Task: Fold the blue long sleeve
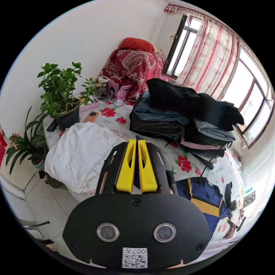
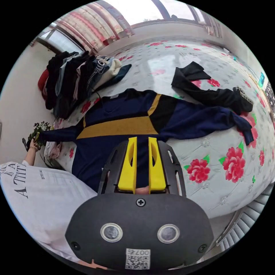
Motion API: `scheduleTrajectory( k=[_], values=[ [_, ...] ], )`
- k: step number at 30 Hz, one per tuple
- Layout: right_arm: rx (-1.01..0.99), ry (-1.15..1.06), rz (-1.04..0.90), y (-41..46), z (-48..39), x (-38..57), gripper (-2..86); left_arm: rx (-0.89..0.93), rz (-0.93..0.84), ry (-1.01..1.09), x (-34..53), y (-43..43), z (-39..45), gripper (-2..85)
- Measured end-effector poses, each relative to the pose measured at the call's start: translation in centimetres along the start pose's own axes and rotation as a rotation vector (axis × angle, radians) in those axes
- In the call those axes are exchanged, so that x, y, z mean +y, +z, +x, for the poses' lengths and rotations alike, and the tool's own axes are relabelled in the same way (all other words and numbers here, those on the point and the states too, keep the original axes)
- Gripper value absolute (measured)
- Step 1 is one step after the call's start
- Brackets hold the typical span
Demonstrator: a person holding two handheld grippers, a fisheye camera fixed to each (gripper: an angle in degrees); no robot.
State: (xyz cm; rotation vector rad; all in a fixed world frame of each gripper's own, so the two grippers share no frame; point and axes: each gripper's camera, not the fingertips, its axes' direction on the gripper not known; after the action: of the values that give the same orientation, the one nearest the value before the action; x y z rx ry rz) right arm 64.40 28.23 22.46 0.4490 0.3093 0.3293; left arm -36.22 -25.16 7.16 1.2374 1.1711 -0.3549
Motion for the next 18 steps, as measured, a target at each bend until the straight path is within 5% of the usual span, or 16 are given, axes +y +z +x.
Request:
scheduleTrajectory(
  k=[7,12,15,18],
  values=[
    [-0.090,-0.099,0.002,-0.7,-7.7,5.1,7.4,0.376,0.054,0.364,3.6,-5.0,17.8,-0.8],
    [-0.056,-0.007,0.120,-4.9,-6.3,9.0,7.6,0.978,0.096,0.859,17.9,-16.3,36.1,1.9],
    [-0.042,0.086,0.140,-5.6,-4.5,12.1,7.6,1.077,-0.028,1.012,27.3,-17.0,39.7,7.6],
    [-0.045,0.171,0.141,-5.4,-2.9,15.5,7.7,0.935,-0.152,1.051,35.8,-13.1,37.8,7.8]
  ],
)
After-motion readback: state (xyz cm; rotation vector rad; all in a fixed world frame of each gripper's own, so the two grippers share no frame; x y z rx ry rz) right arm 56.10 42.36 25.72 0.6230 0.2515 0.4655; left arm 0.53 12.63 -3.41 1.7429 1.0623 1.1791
